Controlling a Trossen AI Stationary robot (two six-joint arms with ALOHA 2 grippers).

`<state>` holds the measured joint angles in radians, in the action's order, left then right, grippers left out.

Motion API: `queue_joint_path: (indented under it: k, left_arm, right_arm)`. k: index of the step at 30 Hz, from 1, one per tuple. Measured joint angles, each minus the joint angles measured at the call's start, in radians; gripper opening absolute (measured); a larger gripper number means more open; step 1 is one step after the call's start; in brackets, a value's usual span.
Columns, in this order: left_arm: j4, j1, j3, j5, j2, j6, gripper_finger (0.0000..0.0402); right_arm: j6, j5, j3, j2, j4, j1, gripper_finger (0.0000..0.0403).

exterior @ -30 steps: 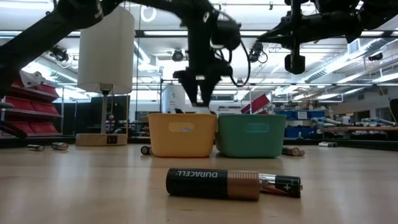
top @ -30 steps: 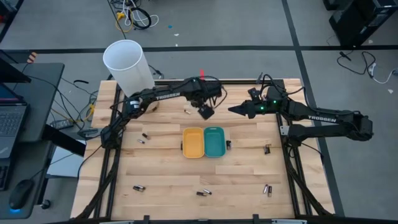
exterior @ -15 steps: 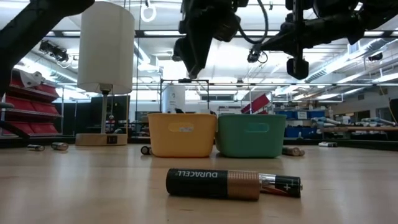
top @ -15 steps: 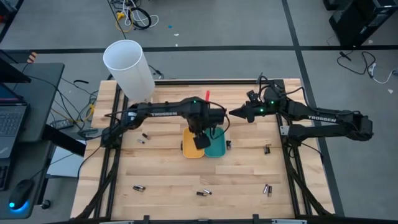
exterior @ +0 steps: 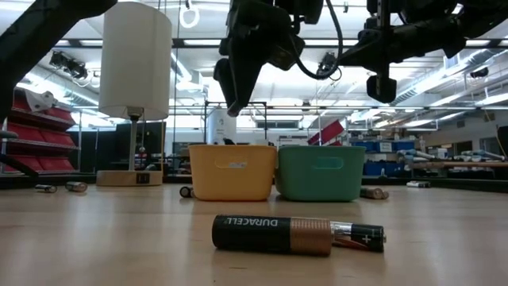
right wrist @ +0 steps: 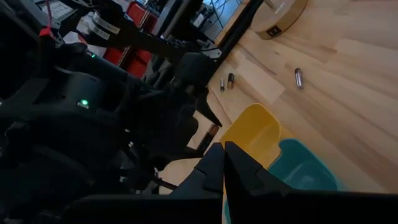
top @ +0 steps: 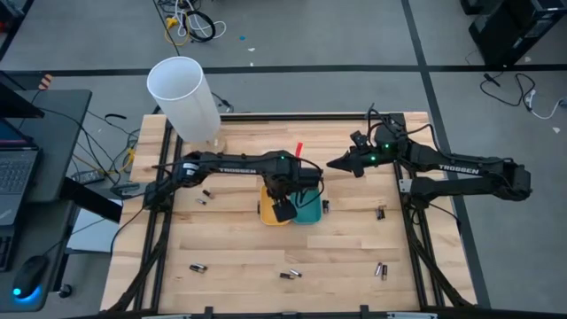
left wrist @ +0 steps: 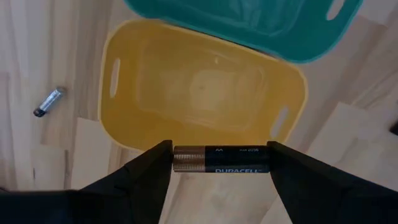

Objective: Sort batteries
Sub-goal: Put the black battery into the yellow bin

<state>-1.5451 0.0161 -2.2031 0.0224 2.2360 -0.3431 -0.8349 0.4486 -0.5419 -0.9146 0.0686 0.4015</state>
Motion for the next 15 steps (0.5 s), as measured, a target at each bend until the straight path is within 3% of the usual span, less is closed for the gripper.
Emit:
queue_joint_path:
  k: [9, 15]
  left_arm:
    - [-0.028, -0.006, 0.001, -0.013, -0.001, -0.004, 0.0358]
    - [-0.026, -0.01, 0.001, -0.048, -0.07, -0.018, 0.0368]
  right_arm:
    - [0.021, 0.019, 0.0, 0.0, -0.023, -0.001, 0.0002]
    - [0.04, 0.018, 0.0, 0.0, -0.022, -0.001, 0.0002]
